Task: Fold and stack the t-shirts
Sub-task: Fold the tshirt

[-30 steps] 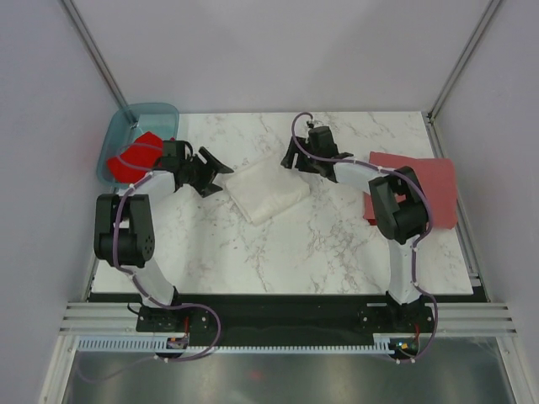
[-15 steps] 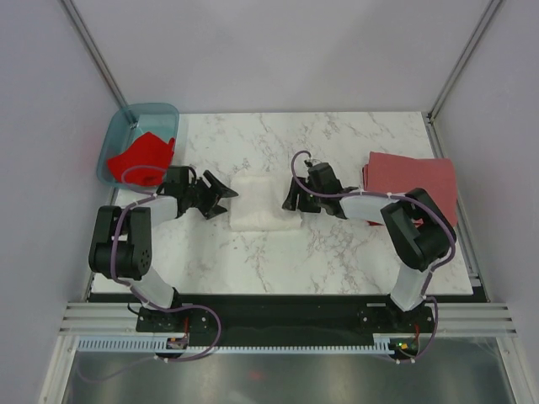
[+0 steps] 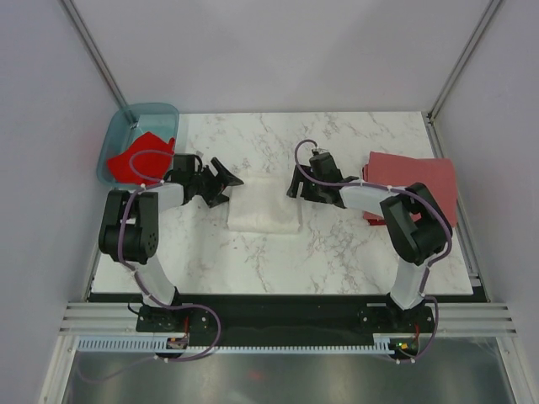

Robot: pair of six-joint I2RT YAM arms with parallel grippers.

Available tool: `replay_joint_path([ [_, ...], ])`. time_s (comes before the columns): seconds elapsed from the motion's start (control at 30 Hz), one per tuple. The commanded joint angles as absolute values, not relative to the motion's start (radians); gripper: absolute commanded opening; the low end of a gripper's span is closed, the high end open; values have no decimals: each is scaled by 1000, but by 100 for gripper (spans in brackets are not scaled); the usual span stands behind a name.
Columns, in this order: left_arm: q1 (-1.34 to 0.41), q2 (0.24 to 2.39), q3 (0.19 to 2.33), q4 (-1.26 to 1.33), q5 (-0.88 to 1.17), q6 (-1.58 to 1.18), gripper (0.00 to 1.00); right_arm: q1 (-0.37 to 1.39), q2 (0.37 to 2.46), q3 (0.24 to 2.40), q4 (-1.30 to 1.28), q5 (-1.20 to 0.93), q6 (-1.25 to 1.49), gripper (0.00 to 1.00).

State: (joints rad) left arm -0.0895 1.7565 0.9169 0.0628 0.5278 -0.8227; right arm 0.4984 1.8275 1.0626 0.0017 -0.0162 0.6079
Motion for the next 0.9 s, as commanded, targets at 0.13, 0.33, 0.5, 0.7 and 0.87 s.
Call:
replay_joint_path([
  [0.13, -92, 1908, 1032, 25, 511, -747, 86, 494, 1980, 1183, 20, 2, 603, 74],
  [0.33, -115, 1950, 1106, -97, 439, -712, 76, 494, 2042, 1227, 26, -41, 597, 67],
  [0.5, -129, 1977, 1118, -140, 423, -715, 65, 494, 2075, 1249, 26, -21, 592, 64],
  [0.7, -130, 1976, 1108, -167, 402, -712, 65, 494, 2098, 1253, 37, -38, 603, 58],
  [0.87, -132, 1985, 1105, -176, 385, -712, 55, 494, 2112, 1278, 28, -66, 603, 39],
])
